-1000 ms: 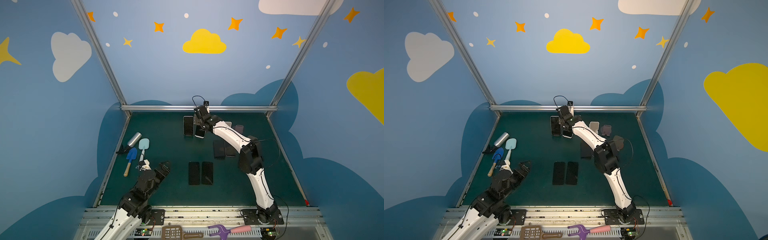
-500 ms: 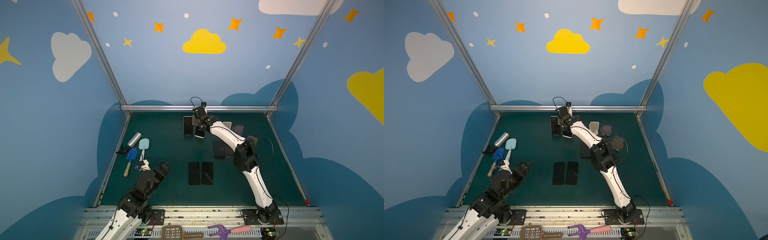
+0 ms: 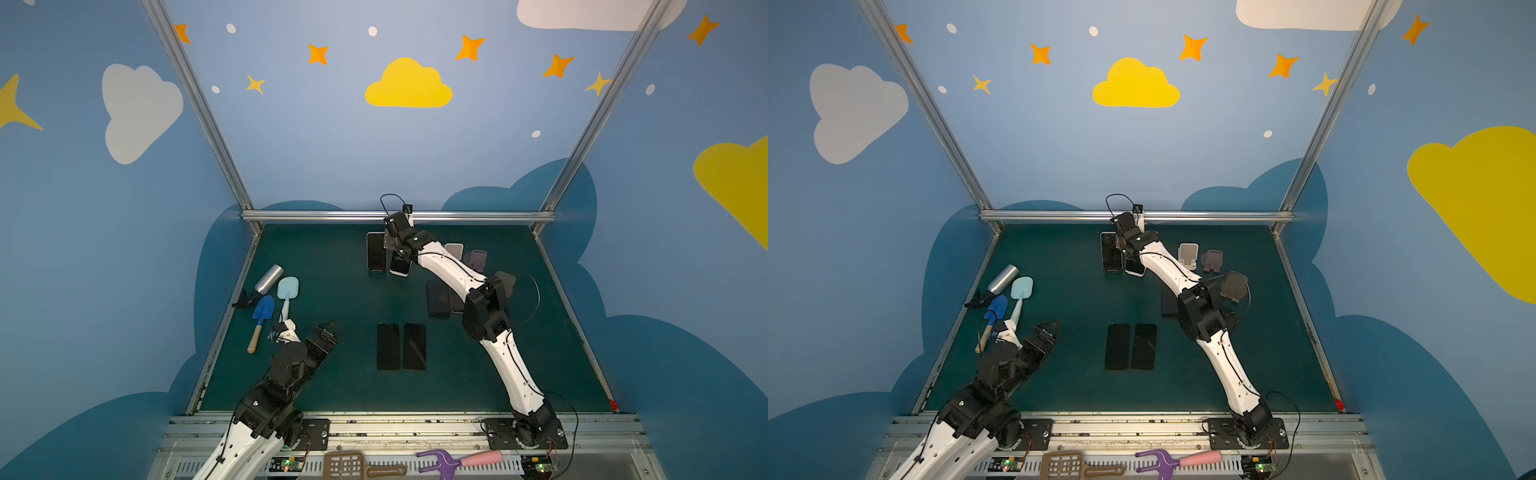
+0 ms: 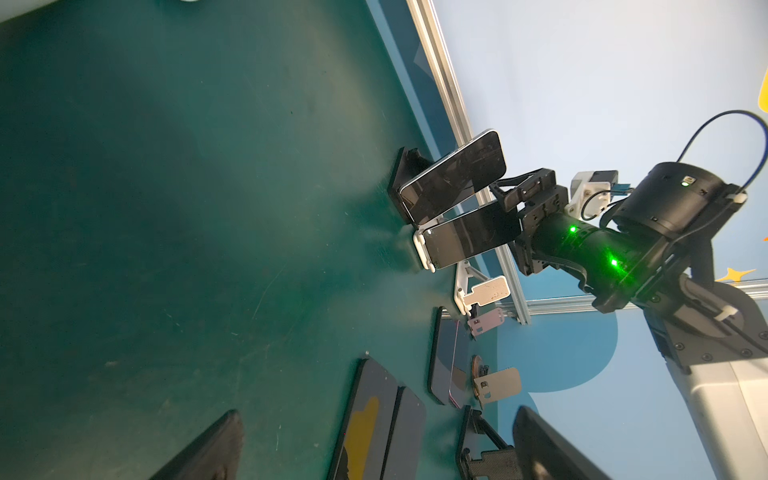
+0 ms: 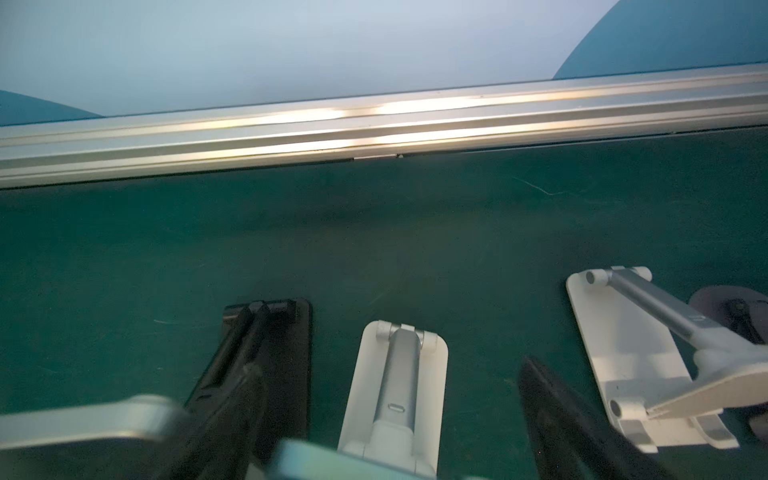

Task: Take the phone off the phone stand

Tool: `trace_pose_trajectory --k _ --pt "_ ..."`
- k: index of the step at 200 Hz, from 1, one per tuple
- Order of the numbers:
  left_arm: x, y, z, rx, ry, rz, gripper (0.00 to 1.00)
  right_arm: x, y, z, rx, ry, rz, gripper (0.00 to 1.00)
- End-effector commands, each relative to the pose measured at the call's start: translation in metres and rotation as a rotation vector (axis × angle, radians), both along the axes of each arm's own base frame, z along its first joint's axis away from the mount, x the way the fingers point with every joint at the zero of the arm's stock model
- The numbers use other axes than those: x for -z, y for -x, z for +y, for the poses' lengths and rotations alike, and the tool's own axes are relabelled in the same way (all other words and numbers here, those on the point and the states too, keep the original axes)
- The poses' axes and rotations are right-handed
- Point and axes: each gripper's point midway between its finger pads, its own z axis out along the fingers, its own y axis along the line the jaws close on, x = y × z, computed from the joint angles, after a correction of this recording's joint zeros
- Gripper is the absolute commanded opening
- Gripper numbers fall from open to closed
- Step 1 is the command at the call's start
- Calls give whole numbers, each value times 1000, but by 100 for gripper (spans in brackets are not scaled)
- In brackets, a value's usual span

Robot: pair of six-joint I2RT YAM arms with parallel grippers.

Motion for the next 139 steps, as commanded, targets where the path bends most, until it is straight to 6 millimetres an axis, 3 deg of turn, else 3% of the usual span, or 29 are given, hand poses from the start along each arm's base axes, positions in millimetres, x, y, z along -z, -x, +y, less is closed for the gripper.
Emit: trace_pose_trajectory --k 1,139 --pt "3 0 5 -19 -18 3 100 1 -1 -8 46 17 0 95" --pt "3 -1 7 -27 -9 2 100 23 7 -10 110 -42 35 86"
